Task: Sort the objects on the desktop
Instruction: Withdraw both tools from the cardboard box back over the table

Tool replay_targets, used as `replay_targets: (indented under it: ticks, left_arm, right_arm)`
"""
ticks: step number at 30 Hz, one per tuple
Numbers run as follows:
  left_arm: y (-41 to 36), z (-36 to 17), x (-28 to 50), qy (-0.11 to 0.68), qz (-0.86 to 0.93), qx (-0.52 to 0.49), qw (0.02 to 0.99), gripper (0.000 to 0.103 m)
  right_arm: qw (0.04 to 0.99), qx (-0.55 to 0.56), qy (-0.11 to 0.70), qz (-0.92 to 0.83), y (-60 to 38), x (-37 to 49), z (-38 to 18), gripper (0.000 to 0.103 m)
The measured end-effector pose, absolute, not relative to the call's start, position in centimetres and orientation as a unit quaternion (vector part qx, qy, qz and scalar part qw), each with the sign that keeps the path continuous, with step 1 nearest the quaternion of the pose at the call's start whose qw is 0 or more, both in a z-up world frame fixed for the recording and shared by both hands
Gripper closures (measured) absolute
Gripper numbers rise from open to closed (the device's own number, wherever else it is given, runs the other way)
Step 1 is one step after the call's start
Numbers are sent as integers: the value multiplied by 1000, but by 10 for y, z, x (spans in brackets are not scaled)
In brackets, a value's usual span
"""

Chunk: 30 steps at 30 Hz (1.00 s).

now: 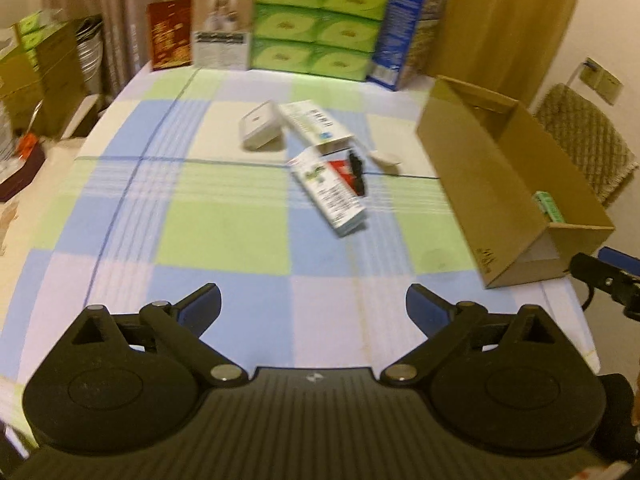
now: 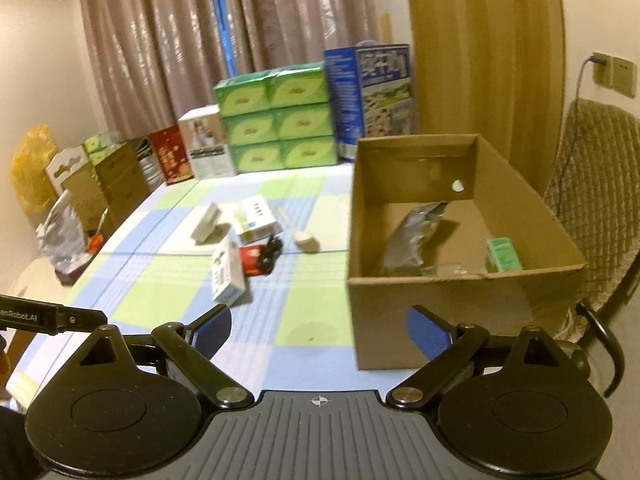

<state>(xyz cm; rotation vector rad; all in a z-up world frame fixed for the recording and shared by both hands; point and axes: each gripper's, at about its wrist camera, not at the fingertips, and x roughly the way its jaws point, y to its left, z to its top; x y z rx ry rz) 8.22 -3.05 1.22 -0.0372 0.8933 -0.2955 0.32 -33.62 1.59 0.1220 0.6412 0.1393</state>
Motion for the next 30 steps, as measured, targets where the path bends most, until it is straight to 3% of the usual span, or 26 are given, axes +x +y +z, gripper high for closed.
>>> replay_targets:
  ticks: [24,30]
  left_arm:
    - [-20,-15,124,445,-132,-35,885,5]
    - [-33,-27,153,452,-146,-39,879,5]
  right_arm:
    - [931,-12,342,125,-269,36,-33,12]
    - [926,-15,353,131,-260,67,-48,33]
